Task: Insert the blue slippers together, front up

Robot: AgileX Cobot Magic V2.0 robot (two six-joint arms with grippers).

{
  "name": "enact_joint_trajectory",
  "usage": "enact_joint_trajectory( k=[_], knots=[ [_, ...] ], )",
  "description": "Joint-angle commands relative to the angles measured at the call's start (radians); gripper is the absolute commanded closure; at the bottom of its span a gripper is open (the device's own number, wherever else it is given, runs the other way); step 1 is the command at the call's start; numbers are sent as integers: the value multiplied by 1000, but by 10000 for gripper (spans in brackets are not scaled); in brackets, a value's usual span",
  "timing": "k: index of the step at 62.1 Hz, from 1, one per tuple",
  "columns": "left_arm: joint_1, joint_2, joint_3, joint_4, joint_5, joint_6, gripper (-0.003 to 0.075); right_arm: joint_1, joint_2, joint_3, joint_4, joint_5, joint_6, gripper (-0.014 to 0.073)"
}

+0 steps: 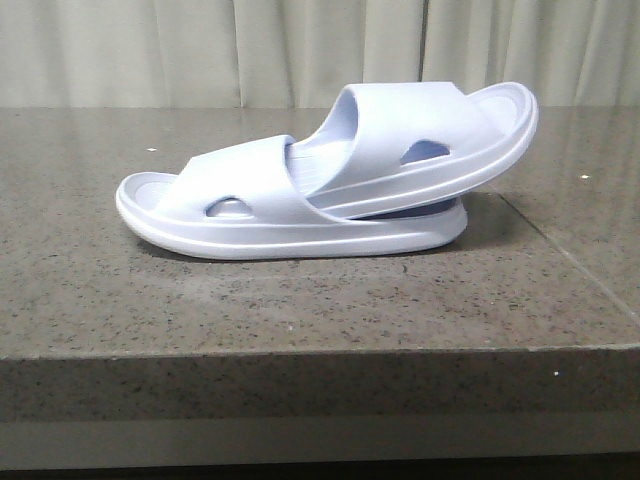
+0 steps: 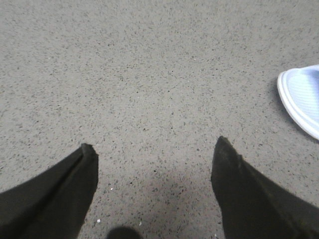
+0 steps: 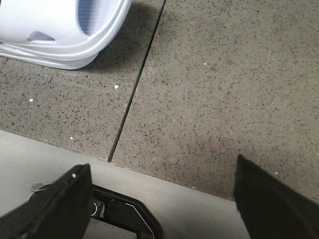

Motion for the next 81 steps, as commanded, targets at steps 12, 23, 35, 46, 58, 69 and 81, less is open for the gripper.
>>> enact_joint_trajectory(
  k=[12, 23, 35, 46, 58, 69, 81],
  knots=[
    [-5, -114, 36, 8, -77, -13, 240, 7, -133, 131, -29, -160, 46, 4],
    [-5, -112, 52, 8, -81, -13, 257, 7, -166, 174, -58, -201, 46, 6],
    [-5, -112, 56, 8, -100, -13, 440, 7, -166, 184, -64, -207, 46, 239],
    [-5, -112, 56, 8, -113, -13, 611, 7, -166, 184, -61, -209, 46, 536],
    [-5, -112, 56, 8, -127, -13, 737, 7, -166, 184, -52, -200, 46, 658],
    [-5, -112, 56, 4, -121, -13, 741, 7, -166, 184, -48, -194, 46, 662],
    [-5, -112, 56, 2, -121, -13, 741, 7, -166, 184, -48, -194, 46, 662]
  ],
)
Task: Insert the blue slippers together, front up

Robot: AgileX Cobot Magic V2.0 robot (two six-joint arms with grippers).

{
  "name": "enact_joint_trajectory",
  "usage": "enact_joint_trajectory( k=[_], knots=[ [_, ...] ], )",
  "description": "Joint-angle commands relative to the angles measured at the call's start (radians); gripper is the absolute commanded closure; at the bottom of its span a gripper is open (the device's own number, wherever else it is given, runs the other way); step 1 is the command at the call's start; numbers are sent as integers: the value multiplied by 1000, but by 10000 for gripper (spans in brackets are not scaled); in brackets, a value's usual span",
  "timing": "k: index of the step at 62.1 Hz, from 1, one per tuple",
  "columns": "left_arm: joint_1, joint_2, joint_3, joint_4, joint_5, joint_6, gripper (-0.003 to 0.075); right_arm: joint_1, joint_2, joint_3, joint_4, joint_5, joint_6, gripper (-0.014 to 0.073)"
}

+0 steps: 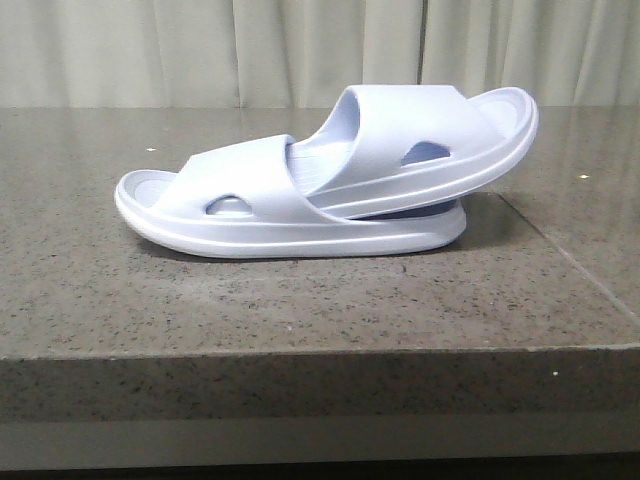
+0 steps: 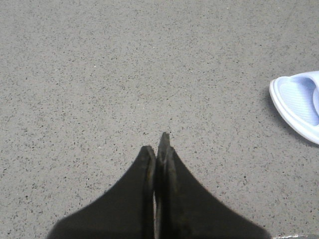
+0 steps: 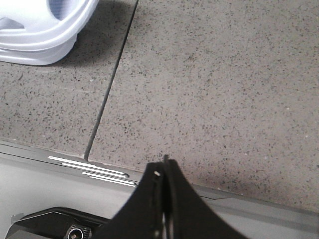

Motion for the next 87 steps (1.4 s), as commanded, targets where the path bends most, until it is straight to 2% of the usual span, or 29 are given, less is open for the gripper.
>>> enact_joint_trajectory(
  k=[1, 44, 57, 63, 76, 87],
  knots=[
    [-5, 3, -24, 0, -68, -11, 741, 1, 1, -23, 4, -53, -1, 662],
    [-5, -5, -11, 7, -86, -11, 741, 1, 1, -23, 4, -53, -1, 662],
    [-3, -138, 133, 23, -383, -11, 741, 1, 1, -23, 4, -54, -1, 662],
    [28, -233, 233, 23, -509, -11, 741, 1, 1, -23, 4, -54, -1, 662],
    [136, -424, 467, -11, -684, -11, 741, 1, 1, -23, 4, -54, -1, 662],
    [182, -517, 643, -91, -848, -11, 741, 1, 1, -23, 4, -54, -1, 662]
  ],
)
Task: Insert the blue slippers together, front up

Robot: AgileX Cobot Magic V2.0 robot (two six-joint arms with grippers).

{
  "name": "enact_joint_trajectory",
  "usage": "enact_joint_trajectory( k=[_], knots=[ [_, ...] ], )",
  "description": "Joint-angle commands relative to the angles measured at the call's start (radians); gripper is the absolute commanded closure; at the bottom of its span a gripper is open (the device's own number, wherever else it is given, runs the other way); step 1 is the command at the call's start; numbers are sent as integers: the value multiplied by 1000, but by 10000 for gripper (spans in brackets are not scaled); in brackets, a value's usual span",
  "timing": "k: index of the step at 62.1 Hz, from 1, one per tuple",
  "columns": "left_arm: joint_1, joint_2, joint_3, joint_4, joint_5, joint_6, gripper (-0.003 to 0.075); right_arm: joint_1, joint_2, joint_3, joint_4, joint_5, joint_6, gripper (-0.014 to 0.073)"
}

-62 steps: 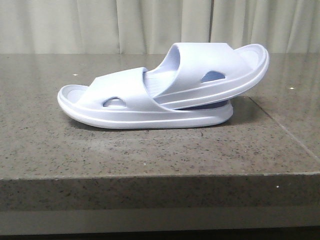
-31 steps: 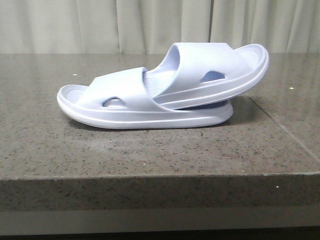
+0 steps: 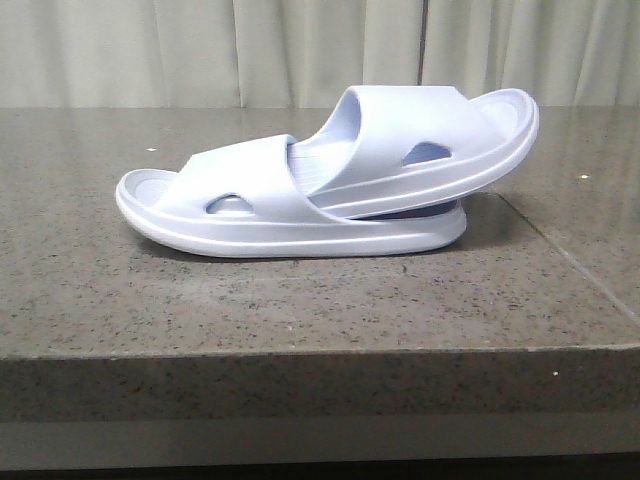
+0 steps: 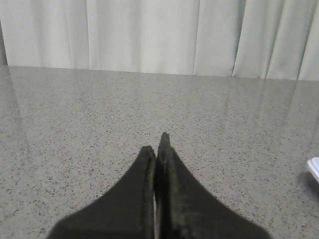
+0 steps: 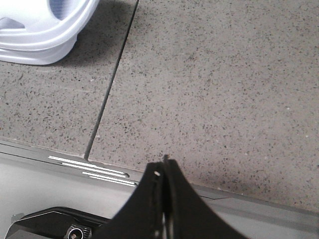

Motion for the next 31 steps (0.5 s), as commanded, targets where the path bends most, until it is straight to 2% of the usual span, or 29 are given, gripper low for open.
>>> enact_joint_trajectory(
  k=[1, 12, 15, 22, 31],
  knots=[
    [10, -32, 44, -47, -182, -11, 741, 1, 1, -23, 2, -55, -1, 662],
    [7, -126, 168, -78, -316, -6, 741, 1, 1, -23, 2, -55, -1, 662],
    [-1, -126, 163, -86, -280, 32, 741, 1, 1, -23, 2, -55, -1, 662],
    [-33, -126, 165, -88, -303, 120, 741, 1, 3, -23, 2, -56, -1, 662],
    [-71, -126, 165, -110, -305, 124, 741, 1, 3, -23, 2, -56, -1, 662]
  ],
)
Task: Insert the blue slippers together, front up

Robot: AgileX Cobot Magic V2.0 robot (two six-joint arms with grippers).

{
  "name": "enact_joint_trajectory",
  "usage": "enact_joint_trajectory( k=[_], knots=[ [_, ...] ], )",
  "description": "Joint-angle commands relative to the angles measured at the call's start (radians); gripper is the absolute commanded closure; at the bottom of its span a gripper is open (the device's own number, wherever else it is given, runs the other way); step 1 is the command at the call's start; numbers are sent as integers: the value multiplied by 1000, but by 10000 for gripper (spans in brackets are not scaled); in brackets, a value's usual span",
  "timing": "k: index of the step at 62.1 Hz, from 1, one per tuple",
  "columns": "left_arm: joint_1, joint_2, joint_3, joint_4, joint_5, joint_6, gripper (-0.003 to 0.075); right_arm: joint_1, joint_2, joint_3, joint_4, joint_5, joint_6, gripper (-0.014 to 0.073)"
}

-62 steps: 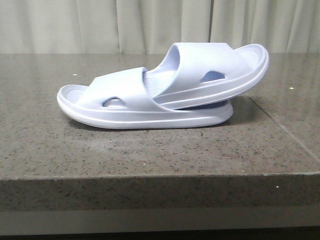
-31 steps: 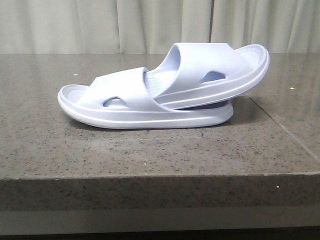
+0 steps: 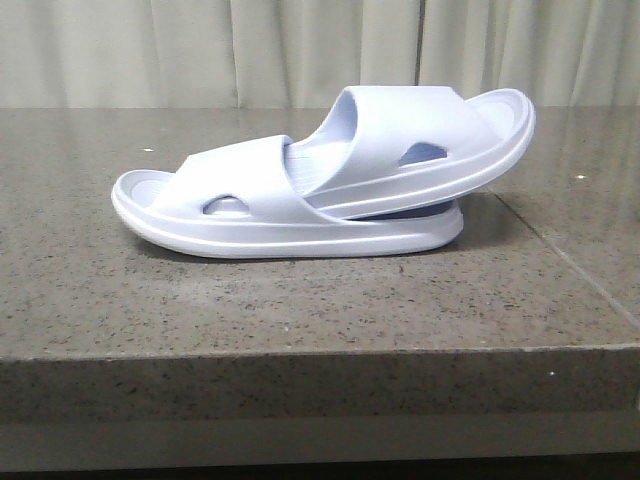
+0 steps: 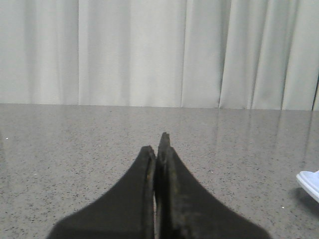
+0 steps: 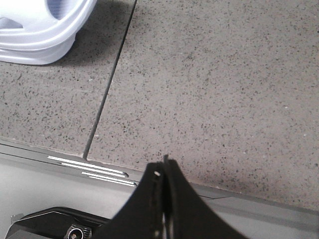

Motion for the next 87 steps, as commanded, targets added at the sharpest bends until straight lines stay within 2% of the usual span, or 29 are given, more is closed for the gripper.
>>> enact_joint_trajectory(
  k=[1, 24, 37, 56, 87],
  knots=[
    [-24, -20, 7, -28, -93, 13, 741, 1, 3, -23, 2, -56, -1, 662],
    [-6, -20, 7, -31, -146, 13, 741, 1, 3, -23, 2, -56, -1, 662],
    [51, -20, 7, -31, -143, 13, 741, 1, 3, -23, 2, -56, -1, 662],
    [35, -20, 7, -31, -91, 13, 741, 1, 3, -23, 2, -56, -1, 662],
    [35, -16, 7, -31, -97, 13, 741, 1, 3, -23, 2, -56, -1, 662]
  ],
)
